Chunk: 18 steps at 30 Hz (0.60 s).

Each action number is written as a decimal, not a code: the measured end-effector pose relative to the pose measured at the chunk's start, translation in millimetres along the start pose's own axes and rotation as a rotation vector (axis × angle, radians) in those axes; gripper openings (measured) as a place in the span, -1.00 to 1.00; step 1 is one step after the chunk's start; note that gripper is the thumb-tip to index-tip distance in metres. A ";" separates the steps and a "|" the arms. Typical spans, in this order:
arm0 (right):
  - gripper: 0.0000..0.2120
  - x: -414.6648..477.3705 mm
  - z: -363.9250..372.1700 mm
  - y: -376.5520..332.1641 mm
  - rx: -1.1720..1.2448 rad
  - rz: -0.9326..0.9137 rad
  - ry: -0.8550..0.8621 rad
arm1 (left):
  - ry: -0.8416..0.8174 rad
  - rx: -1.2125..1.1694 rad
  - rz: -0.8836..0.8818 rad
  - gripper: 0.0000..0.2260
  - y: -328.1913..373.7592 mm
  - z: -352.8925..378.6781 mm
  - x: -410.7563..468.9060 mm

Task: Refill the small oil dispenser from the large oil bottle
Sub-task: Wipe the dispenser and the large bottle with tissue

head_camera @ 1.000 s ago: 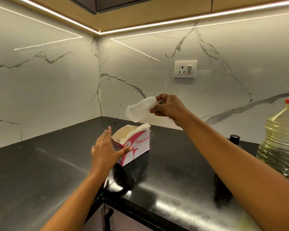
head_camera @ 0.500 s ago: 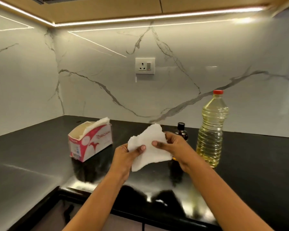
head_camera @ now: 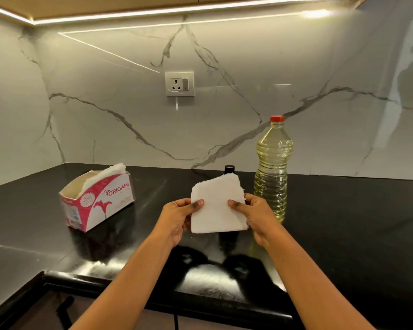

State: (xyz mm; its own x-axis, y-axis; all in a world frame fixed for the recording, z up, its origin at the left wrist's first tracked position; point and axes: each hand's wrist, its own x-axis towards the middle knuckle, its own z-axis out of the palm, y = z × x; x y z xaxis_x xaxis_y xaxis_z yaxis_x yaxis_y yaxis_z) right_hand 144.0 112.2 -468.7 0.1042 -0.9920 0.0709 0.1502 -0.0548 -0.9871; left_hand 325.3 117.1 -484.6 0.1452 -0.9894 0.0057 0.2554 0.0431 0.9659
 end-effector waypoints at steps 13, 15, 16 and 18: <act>-0.78 -22.4 -13.3 -17.0 -0.510 -0.598 0.618 | -0.104 0.597 0.353 -0.35 -1.5 38.2 46.4; -0.80 -18.2 -9.0 -11.5 -0.620 -0.641 0.603 | -0.124 0.629 0.343 -0.25 -1.1 45.1 55.3; -0.82 -16.3 -6.7 -9.8 -0.657 -0.643 0.586 | -0.125 0.637 0.332 -0.24 -0.9 47.3 59.6; -0.83 -11.4 -3.0 -6.0 -0.696 -0.628 0.534 | -0.135 0.675 0.324 -0.27 -0.9 50.1 66.0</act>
State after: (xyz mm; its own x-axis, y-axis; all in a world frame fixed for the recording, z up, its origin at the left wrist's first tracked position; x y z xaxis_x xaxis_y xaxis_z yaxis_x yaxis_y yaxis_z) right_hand 138.9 123.4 -464.0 -0.2645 -0.6762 0.6876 -0.5825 -0.4561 -0.6727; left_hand 286.8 44.8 -472.1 -0.0155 -0.9521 0.3055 -0.4269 0.2826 0.8590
